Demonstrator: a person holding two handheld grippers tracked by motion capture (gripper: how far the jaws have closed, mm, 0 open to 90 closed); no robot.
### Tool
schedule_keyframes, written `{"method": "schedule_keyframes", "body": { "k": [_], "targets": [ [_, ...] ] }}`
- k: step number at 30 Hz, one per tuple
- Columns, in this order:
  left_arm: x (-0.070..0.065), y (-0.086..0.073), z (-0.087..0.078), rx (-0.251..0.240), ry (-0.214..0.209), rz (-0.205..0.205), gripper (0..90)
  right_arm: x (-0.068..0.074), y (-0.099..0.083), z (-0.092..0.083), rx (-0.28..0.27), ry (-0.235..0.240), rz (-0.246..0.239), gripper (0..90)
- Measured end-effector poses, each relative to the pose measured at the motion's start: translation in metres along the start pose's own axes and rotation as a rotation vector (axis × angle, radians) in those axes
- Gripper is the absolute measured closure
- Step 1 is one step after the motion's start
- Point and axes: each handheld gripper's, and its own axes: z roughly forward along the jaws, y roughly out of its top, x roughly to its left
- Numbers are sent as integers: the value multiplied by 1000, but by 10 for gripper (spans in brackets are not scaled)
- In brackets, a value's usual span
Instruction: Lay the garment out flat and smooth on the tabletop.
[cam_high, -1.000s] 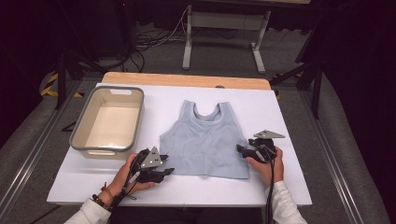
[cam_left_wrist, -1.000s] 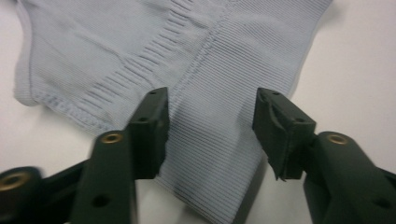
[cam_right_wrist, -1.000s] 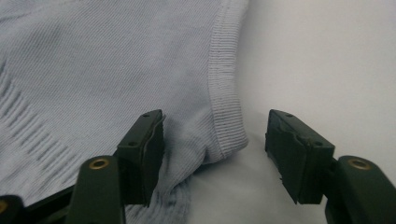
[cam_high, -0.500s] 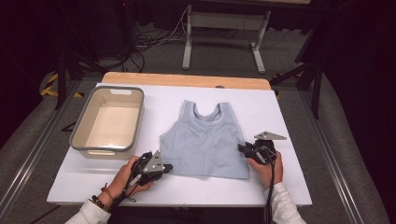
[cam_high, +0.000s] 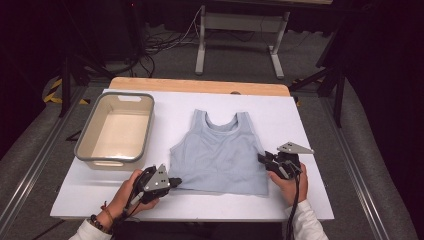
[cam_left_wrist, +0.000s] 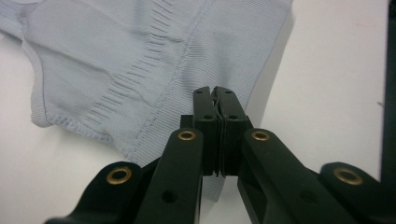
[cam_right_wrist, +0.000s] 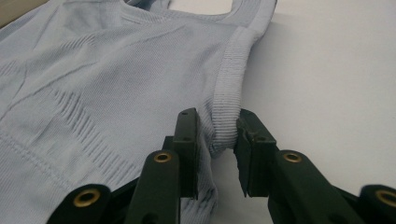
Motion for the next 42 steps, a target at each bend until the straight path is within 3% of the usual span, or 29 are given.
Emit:
{"method": "schedule_keyframes", "body": {
  "k": [6, 10, 13, 16, 18, 19, 21, 23, 25, 28, 30, 32, 33, 34, 36, 39, 40, 42],
  "targets": [
    [-16, -2, 0, 14, 22, 13, 886, 6, -4, -2, -1, -14, -28, 707],
    [-15, -5, 5, 27, 27, -13, 875, 6, -5, 0, 13, -33, -59, 683],
    [-13, -6, 7, 15, 34, -22, 817, 5, -6, 0, 15, -49, -71, 643],
    [-12, -7, 5, 20, 113, -24, 633, 4, -8, -1, 26, -71, -80, 476],
    [-10, -9, 1, 3, 121, -40, 506, 4, -9, -6, 19, -57, -114, 379],
    [-10, -10, 0, -5, 126, -60, 400, 5, -10, -9, 19, -60, -134, 355],
    [-8, -14, -2, -17, 137, -70, 360, 6, -14, -13, 16, -53, -141, 354],
    [-5, -19, -3, -20, 149, -112, 321, 9, -19, -15, 12, -37, -139, 358],
    [-2, -21, -4, -27, 158, -119, 337, 13, -24, -19, 6, -15, -166, 367],
    [1, -22, -2, -17, 145, -143, 391, 20, -32, -26, 1, 26, -214, 497],
    [3, -23, -1, -15, 133, -155, 419, 22, -37, -26, 23, 36, -216, 555],
    [5, -24, 2, -8, 108, -173, 504, 24, -42, -27, 40, 47, -212, 612],
    [5, -24, 4, -4, 102, -169, 512, 24, -43, -27, 50, 42, -216, 629],
    [6, -24, 5, 1, 93, -166, 598, 23, -45, -27, 63, 40, -219, 651],
    [6, -24, 9, 16, 88, -167, 615, 23, -45, -27, 66, 39, -214, 667],
    [8, -24, 10, 22, 45, -158, 758, 19, -47, -25, 75, 40, -184, 714],
    [7, -23, 10, 33, 33, -145, 828, 20, -46, -25, 79, 32, -195, 753],
    [6, -22, 9, 35, 41, -141, 854, 21, -46, -25, 84, 25, -204, 769]
  ]
}}
